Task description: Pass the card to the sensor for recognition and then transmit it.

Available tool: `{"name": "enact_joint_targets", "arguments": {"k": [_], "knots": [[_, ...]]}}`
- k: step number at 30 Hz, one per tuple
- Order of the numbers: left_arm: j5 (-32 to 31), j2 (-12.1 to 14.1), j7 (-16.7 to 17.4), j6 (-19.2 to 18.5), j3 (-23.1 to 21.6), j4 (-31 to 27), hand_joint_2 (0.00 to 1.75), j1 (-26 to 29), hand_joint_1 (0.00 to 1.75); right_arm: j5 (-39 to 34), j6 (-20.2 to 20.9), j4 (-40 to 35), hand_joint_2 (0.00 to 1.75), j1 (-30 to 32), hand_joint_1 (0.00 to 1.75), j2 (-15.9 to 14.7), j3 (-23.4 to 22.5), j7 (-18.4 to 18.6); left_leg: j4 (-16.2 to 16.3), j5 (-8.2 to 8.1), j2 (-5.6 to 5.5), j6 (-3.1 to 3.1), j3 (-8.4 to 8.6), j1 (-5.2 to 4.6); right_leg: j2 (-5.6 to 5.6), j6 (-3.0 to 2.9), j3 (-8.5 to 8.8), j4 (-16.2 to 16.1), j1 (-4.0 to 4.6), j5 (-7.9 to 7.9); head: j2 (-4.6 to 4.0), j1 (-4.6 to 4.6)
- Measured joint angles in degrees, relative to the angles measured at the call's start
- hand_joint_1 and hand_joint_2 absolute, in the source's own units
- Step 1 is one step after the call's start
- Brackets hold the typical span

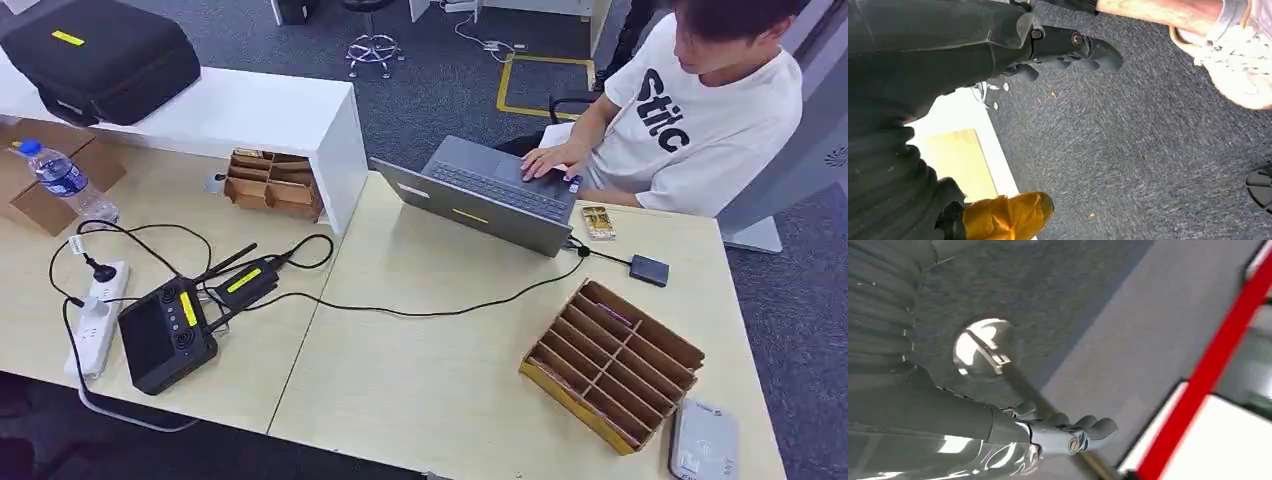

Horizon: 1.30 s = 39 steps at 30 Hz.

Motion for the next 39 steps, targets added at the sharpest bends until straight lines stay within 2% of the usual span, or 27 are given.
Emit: {"name": "enact_joint_targets", "arguments": {"k": [2, 5, 13, 22, 36, 39], "knots": [[0.0, 0.0, -0.2, -0.2, 0.0, 0.0, 1.75, 0.0, 0.0, 1.3, -3.4, 7.2, 1.75, 0.3, 0.0, -1.5, -0.1, -0.5, 0.0, 0.0, 0.0, 0.0, 0.01, 0.0, 0.0, 0.0, 0.0, 0.0, 0.0, 0.0, 0.0, 0.0], [0.0, -0.1, -0.3, -0.2, 0.0, 0.0, 1.75, 0.0, 0.0, 1.4, -4.6, 13.5, 1.75, 0.5, 0.0, -2.1, -0.2, -1.0, 0.0, 0.0, 0.0, 0.0, 0.03, -0.01, 0.0, 0.0, 0.01, 0.0, -0.02, 0.0, 0.0, 0.02], [0.0, -0.2, -0.7, -0.3, 0.0, 0.0, 1.75, 0.0, 0.0, 2.2, -1.5, 23.6, 1.75, 0.5, 0.0, -3.0, -0.2, -3.5, 0.0, 0.01, -0.01, 0.0, 0.04, 0.0, -0.01, 0.0, 0.04, 0.0, 0.01, 0.0, 0.0, 0.0], [0.0, -0.4, -0.8, -0.4, 0.0, 0.0, 1.75, 0.0, 0.0, 5.2, -2.2, 28.5, 1.75, 0.5, 0.0, -3.0, -0.1, -0.9, 0.0, 0.0, 0.0, 0.0, 0.04, -0.01, -0.01, 0.0, 0.04, 0.0, -0.01, 0.0, 0.0, 0.0], [0.0, -0.5, -0.8, -0.4, 0.0, 0.0, 1.75, 0.0, 0.0, 5.3, -2.4, 30.7, 1.75, 0.5, 0.0, -3.0, 0.0, -0.9, 0.0, 0.0, 0.0, 0.0, 0.04, -0.01, -0.01, 0.0, 0.05, 0.0, -0.01, 0.0, 0.0, 0.0], [0.0, -0.6, -0.8, -0.4, 0.0, 0.0, 1.75, 0.0, 0.0, 7.2, -2.3, 31.0, 1.75, 0.6, 0.0, -2.8, 0.4, -0.5, 0.0, 0.0, 0.0, 0.0, 0.04, -0.01, -0.01, 0.0, 0.04, 0.0, -0.01, 0.0, 0.0, 0.0]]}}
